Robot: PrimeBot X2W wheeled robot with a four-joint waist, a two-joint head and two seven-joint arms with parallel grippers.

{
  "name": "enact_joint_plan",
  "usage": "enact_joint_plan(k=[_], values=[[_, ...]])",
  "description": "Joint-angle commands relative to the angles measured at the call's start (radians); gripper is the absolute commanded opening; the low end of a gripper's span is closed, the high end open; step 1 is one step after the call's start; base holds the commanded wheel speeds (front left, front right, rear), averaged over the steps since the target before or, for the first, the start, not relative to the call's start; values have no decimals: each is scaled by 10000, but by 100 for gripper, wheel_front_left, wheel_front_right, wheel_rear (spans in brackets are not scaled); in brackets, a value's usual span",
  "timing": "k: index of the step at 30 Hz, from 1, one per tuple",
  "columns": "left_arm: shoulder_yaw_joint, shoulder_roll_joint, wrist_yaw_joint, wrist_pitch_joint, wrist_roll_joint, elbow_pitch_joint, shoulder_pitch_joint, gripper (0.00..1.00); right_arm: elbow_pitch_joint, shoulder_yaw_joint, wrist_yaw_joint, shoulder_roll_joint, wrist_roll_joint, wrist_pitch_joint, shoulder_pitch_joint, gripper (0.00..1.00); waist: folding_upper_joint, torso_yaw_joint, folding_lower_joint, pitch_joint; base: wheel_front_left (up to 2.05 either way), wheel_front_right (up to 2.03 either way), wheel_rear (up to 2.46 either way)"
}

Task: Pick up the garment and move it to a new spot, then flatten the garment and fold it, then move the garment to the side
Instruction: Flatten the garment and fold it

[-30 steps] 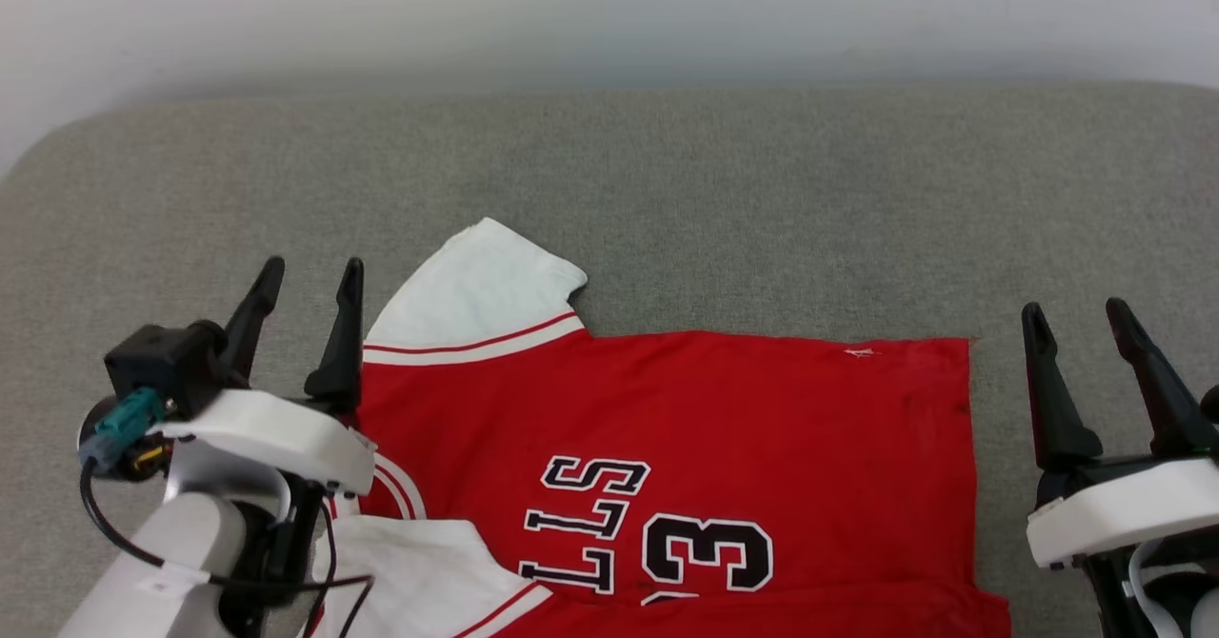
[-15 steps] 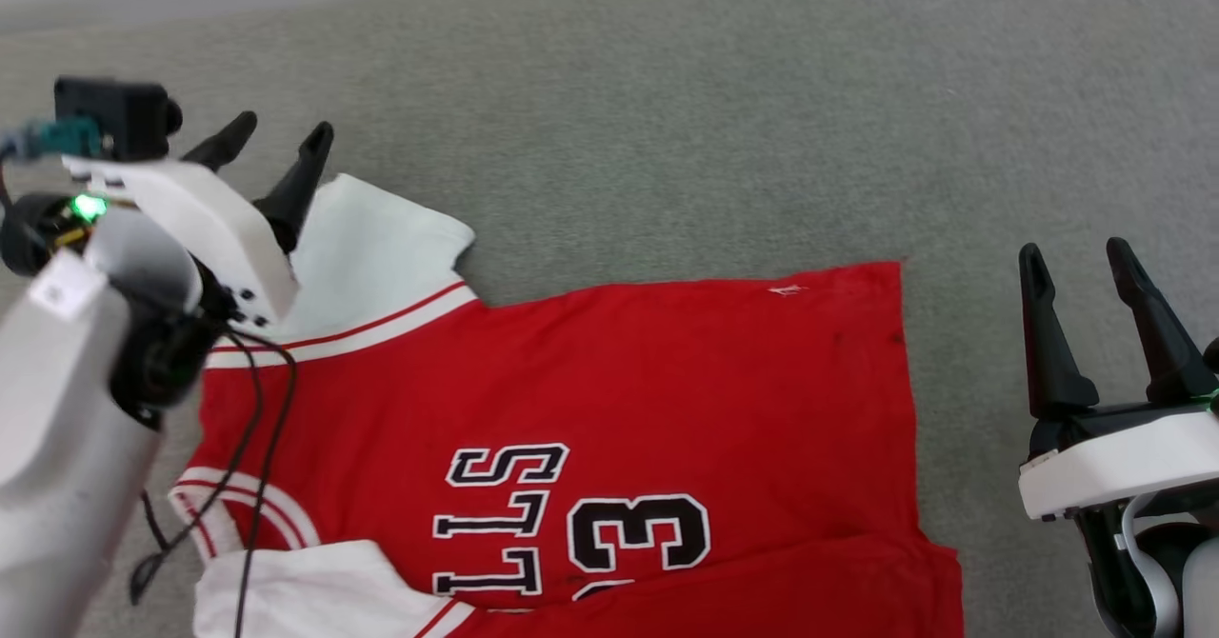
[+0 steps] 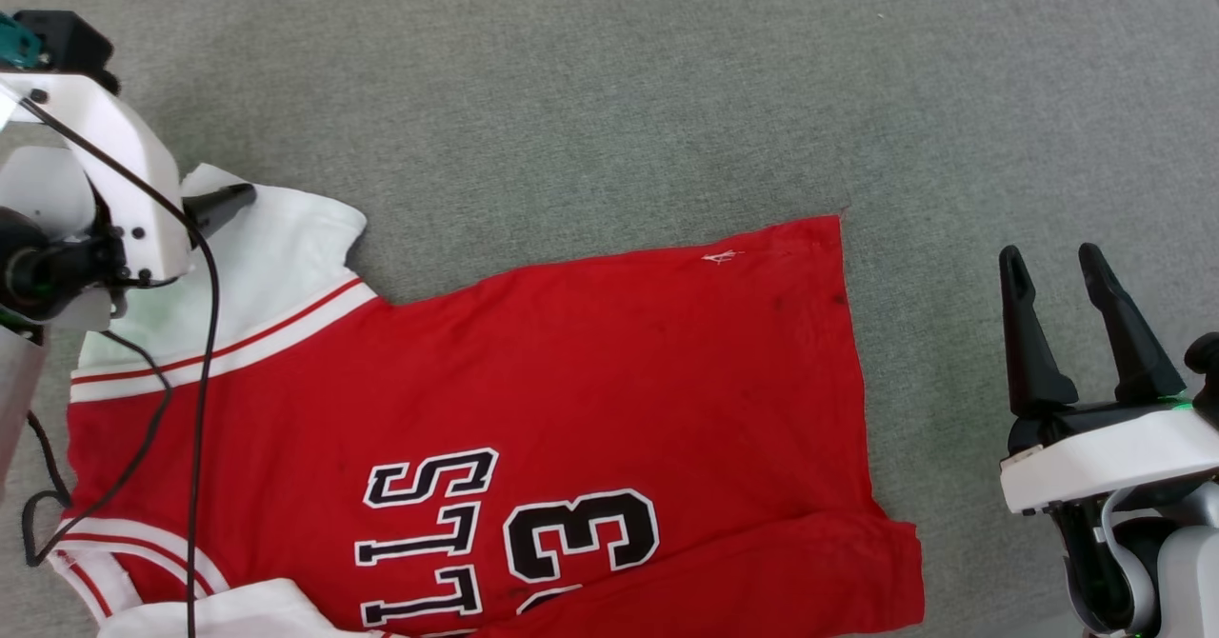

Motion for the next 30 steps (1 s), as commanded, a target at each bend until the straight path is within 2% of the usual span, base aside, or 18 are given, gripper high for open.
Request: enact_joint_plan(k=[1,2,4,5,8,14,22,27,30], values=[[-174,-63,83,390,-153,294,270,100,114,8,-4,31,93,-72,-172,100,0,-155,-2,157,0,0,0],[-273,-128,111,650,-249,478,447,100,166,24,-4,32,139,-103,-211,100,0,-192,-2,196,0,0,0],[-418,-311,219,1149,-469,809,792,40,278,23,-4,31,211,-109,-256,100,0,-245,-2,239,0,0,0],[-437,-429,249,1265,-573,887,895,0,317,13,-4,31,247,-106,-273,100,0,-257,-2,260,0,0,0],[-463,-675,271,1290,-738,978,1069,0,441,56,-4,32,380,14,-287,100,0,-247,-2,261,0,0,0],[-245,-675,65,271,-448,775,479,0,877,365,-4,2,678,997,-563,100,0,57,-2,-48,0,0,0],[-137,-990,-105,-973,-79,320,-230,0,2226,1199,-4,-1136,1405,4127,-1959,100,0,934,-2,-643,0,0,0],[-140,-1365,-155,-1551,27,-73,-404,0,2823,1754,-4,-1838,1627,6133,-3062,100,0,1557,-2,-698,0,0,0],[-189,-1552,-174,-1764,83,-338,-504,0,3205,1985,-4,-2110,1593,6973,-3726,100,0,1859,-2,-600,0,0,0]])
